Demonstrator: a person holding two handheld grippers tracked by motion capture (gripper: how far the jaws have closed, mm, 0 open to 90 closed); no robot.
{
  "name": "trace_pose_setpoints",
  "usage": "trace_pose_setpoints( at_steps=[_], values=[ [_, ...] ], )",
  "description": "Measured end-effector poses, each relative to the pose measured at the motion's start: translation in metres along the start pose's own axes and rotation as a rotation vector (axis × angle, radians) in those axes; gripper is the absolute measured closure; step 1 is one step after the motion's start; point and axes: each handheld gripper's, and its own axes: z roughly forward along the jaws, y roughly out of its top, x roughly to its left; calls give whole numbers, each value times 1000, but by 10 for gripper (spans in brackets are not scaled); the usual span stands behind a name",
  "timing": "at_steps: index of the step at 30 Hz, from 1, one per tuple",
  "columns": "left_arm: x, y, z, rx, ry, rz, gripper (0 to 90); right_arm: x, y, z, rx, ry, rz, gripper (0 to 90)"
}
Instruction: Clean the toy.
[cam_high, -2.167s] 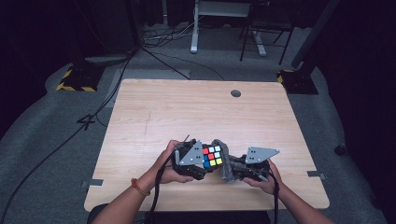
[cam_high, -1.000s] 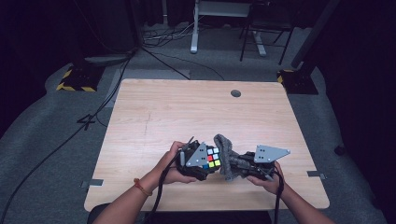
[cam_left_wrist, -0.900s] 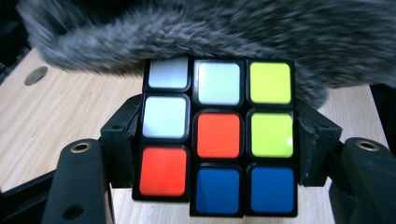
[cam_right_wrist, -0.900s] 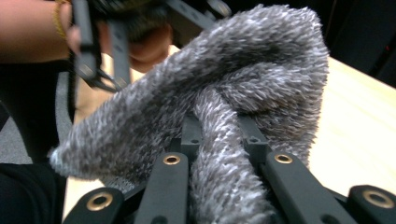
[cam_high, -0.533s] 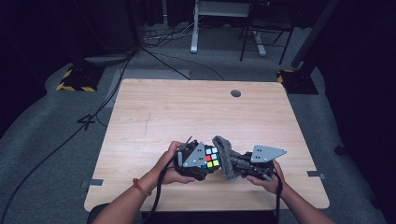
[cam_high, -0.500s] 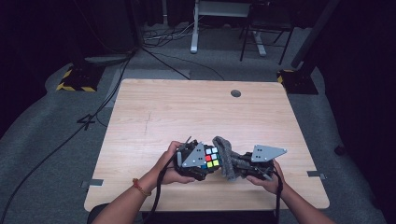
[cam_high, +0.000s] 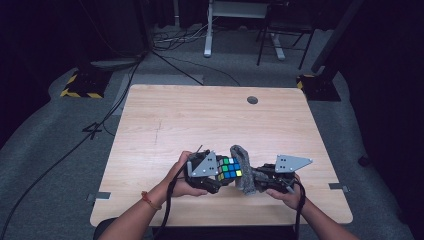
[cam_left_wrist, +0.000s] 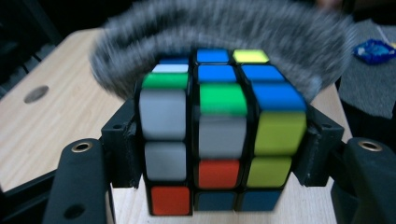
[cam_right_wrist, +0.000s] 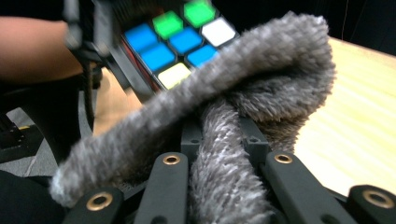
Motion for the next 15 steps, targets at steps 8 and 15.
trace_pose_setpoints(
  at_steps=[8,15],
  values=[
    [-4,0,10,76,11,34,327,8,7,-2,-6,-10,-60,769],
    [-3,3,3,50,34,35,332,7,7,1,23,-50,-73,765]
  ],
)
